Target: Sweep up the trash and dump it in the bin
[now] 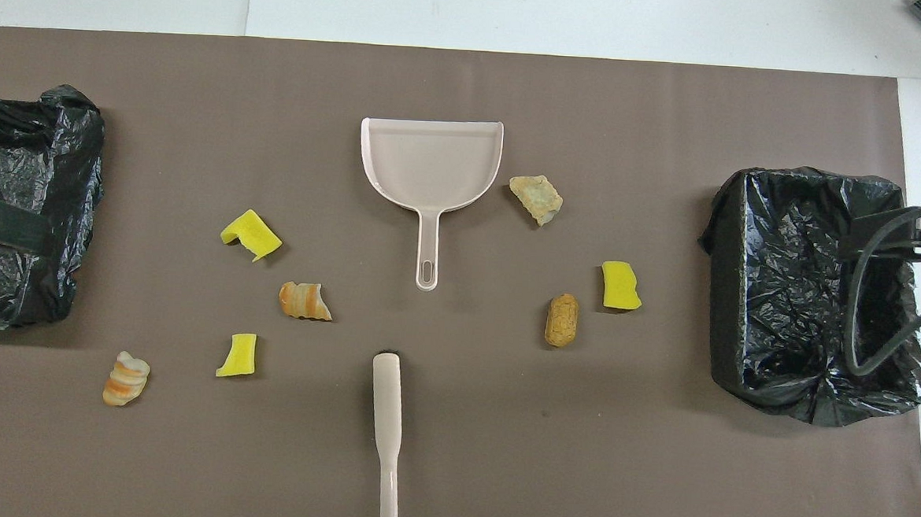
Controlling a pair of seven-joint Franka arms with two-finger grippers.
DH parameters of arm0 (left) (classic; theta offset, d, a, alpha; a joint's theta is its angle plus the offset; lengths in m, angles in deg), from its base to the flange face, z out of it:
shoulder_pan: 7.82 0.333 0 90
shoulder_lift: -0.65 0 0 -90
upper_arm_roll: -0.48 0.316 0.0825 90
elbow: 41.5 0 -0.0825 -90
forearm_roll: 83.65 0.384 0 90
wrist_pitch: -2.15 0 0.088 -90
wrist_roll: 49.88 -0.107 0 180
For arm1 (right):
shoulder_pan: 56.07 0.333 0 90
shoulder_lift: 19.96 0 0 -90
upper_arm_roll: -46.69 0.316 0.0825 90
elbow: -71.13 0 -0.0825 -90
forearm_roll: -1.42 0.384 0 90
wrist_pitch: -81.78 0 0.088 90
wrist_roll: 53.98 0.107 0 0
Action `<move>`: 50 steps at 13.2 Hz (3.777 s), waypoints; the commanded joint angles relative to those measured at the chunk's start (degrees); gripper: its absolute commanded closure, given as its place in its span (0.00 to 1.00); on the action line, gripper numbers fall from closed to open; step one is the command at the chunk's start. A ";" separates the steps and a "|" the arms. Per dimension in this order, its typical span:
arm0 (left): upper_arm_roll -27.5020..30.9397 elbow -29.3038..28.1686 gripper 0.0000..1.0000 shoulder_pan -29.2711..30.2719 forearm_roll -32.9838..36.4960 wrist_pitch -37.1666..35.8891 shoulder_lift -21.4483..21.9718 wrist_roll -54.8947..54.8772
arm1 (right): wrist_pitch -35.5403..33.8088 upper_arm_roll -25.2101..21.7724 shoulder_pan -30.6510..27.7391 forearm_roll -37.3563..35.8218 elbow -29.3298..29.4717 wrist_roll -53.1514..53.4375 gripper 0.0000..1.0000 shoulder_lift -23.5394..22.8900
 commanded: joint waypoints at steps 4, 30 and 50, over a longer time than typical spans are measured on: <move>4.71 0.39 0.00 -2.90 -0.42 0.00 0.70 -0.79 | -0.40 1.19 4.98 0.94 -0.55 1.19 0.00 -0.48; -27.52 -46.44 0.00 -2.90 -15.44 21.62 18.89 17.29 | 13.74 1.11 24.85 -0.02 2.53 20.28 0.00 -15.61; -43.81 -63.70 0.70 -2.90 -23.88 47.64 13.10 32.69 | 14.19 1.02 24.24 0.42 1.47 18.42 0.00 -15.17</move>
